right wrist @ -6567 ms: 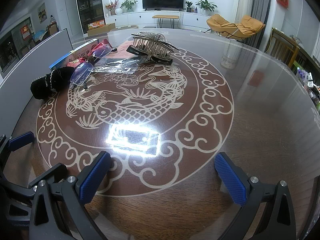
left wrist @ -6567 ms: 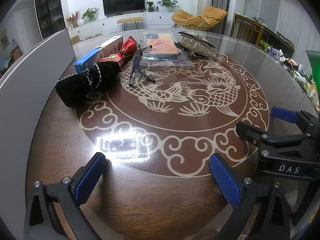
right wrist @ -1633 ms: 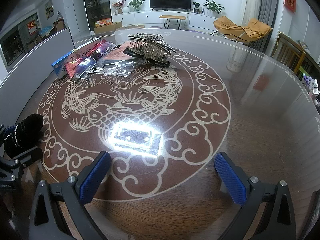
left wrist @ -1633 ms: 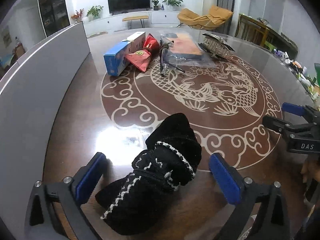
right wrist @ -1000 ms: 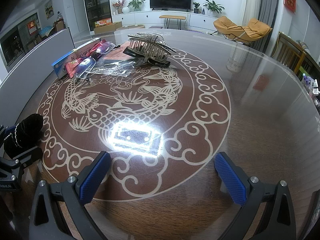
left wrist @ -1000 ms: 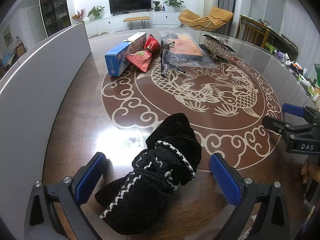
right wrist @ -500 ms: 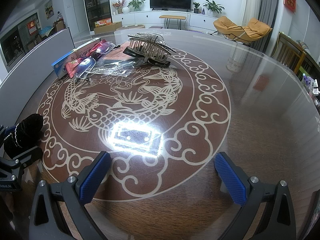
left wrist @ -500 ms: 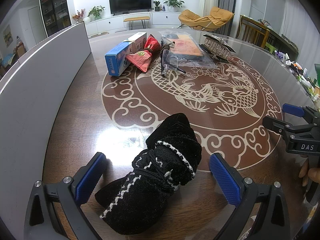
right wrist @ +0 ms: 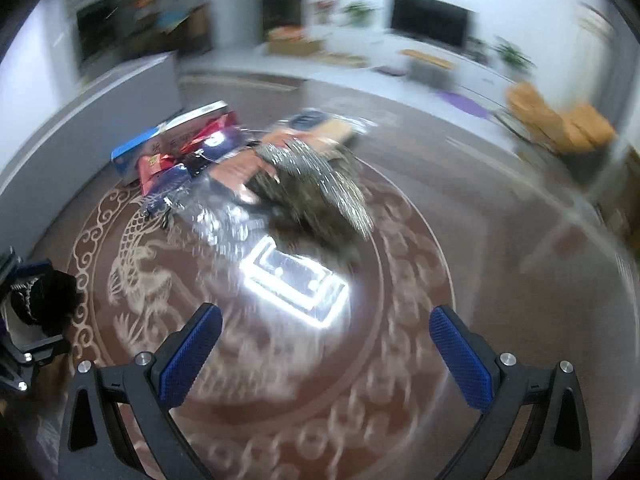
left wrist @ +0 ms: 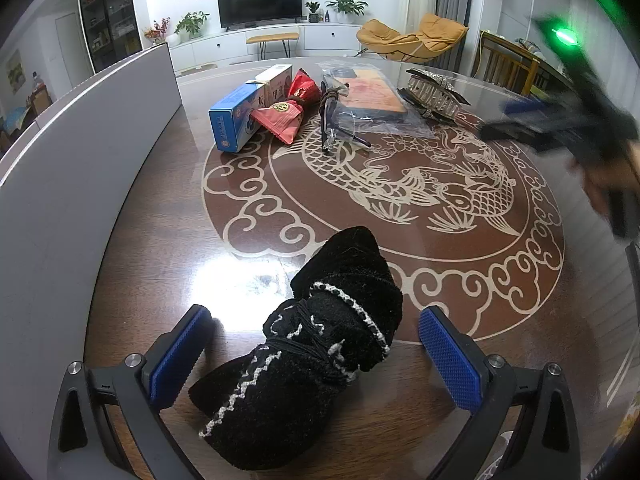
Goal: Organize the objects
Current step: 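Grasp the silver sequin bow clip with the right gripper while the left holds the pouch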
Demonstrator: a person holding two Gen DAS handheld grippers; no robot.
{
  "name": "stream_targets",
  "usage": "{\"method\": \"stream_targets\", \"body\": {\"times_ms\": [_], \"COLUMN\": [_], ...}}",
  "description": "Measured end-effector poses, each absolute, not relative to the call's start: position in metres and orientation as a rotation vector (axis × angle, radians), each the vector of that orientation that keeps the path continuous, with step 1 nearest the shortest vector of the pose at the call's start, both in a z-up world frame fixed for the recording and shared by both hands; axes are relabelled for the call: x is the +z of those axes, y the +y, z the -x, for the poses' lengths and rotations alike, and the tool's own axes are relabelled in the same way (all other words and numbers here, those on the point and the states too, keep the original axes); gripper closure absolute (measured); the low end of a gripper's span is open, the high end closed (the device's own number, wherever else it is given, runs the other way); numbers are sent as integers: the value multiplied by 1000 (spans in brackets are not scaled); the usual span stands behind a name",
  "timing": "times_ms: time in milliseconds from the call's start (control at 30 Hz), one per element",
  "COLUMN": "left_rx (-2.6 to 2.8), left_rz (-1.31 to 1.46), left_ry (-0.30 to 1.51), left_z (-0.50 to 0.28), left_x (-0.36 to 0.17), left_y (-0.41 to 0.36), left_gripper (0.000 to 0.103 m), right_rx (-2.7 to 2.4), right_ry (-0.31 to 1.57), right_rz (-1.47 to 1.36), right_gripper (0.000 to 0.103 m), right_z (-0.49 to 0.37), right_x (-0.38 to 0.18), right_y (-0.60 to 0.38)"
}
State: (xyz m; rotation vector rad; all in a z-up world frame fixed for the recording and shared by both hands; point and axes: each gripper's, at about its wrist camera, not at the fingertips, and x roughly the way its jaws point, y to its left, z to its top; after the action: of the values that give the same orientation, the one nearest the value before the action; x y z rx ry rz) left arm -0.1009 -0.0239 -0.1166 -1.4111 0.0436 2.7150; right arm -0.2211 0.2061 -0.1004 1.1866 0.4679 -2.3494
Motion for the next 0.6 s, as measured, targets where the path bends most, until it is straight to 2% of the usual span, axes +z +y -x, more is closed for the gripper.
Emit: {"method": "stream_targets", "body": {"times_ms": [133, 200, 233, 267, 300, 333, 367, 600], "left_rx": [2715, 2715, 2715, 2715, 2715, 2715, 2715, 2714], "left_rz": [1411, 1411, 1411, 1411, 1411, 1411, 1411, 1411], "left_ry": [44, 44, 44, 44, 44, 43, 44, 44], "left_z": [101, 101, 101, 101, 101, 101, 101, 101], "left_x": [-117, -117, -117, -117, -117, -117, -117, -117], "left_y": [-24, -24, -24, -24, -24, -24, -24, -24], "left_gripper": [0, 0, 0, 0, 0, 0, 0, 0], "right_rx": [-2276, -2257, -2231, -2197, -2192, -2190, -2185, -2182], "right_ry": [606, 570, 518, 460, 423, 401, 382, 252], "right_rz": [-1174, -1189, -1196, -1223, -1252, -1262, -1262, -1308], "right_gripper": [0, 4, 26, 43, 52, 70, 79, 81], "right_z": [269, 291, 297, 302, 304, 302, 296, 192], "right_x": [-106, -113, -114, -115, -116, -116, -114, -102], "right_y": [174, 166, 163, 159, 155, 154, 155, 186]}}
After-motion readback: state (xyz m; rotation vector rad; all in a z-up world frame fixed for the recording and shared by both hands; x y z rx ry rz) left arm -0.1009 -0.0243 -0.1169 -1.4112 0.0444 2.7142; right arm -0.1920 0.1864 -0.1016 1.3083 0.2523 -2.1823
